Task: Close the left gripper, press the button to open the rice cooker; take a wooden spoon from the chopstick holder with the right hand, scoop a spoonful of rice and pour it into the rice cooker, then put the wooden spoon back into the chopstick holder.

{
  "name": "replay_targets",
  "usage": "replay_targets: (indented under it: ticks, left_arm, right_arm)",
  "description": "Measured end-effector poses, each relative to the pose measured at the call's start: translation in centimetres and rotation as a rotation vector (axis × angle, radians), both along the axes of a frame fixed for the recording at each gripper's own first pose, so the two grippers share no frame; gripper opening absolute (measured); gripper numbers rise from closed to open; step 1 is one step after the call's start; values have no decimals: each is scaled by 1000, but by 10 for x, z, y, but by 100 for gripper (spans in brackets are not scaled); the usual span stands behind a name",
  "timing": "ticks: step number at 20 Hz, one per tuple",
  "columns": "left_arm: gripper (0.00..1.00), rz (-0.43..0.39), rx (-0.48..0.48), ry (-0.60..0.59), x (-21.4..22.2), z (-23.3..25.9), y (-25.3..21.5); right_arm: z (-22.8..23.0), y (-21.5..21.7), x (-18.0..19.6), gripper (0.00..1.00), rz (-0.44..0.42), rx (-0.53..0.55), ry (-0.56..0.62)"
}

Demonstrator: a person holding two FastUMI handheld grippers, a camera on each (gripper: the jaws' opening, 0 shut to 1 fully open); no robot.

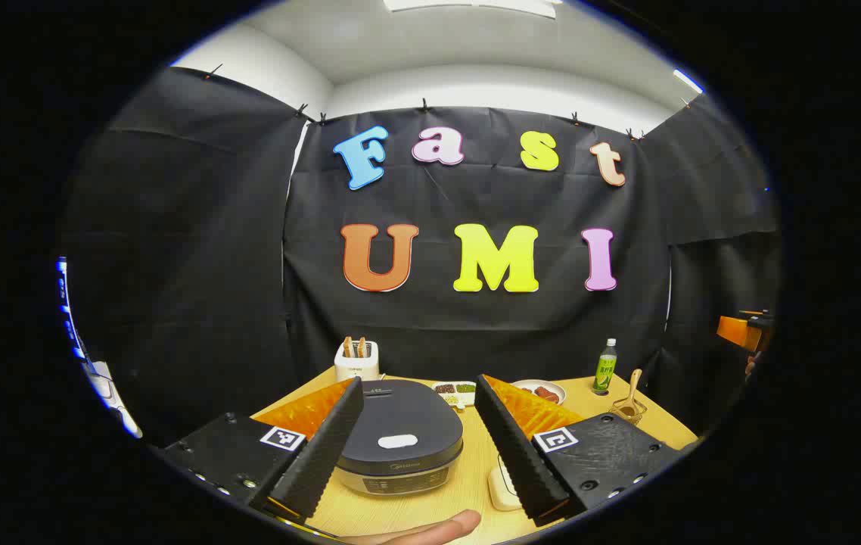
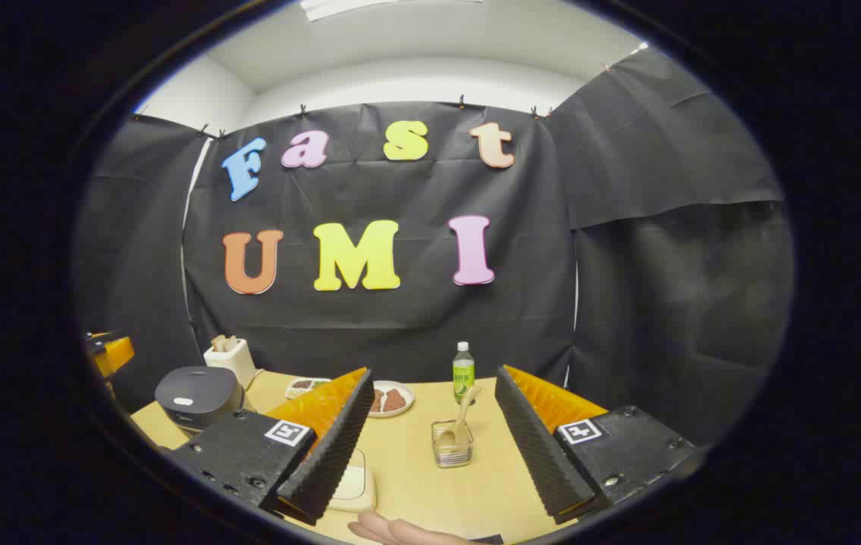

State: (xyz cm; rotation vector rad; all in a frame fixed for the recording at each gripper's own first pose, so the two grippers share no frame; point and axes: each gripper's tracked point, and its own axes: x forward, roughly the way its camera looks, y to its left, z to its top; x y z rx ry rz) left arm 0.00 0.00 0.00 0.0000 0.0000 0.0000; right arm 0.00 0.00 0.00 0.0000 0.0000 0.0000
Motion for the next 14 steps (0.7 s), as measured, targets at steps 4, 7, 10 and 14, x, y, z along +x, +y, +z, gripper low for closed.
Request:
replay_targets:
  ticks: [4,7,10,14]
  left_arm:
    - [94,-5,-24,17,1,-8,5]
    - [95,-2,-33,23,1,-11,8]
    - [94,14,-12,31,5,-15,14]
    - [95,30,17,39,11,-23,18]
  right_arm:
    - [-1,1,2,100,8,13,-5]
    - [-3,2,3,100,28,27,-7]
    - [-8,3,6,100,36,46,-2]
    - [-16,-3,12,100,31,32,1]
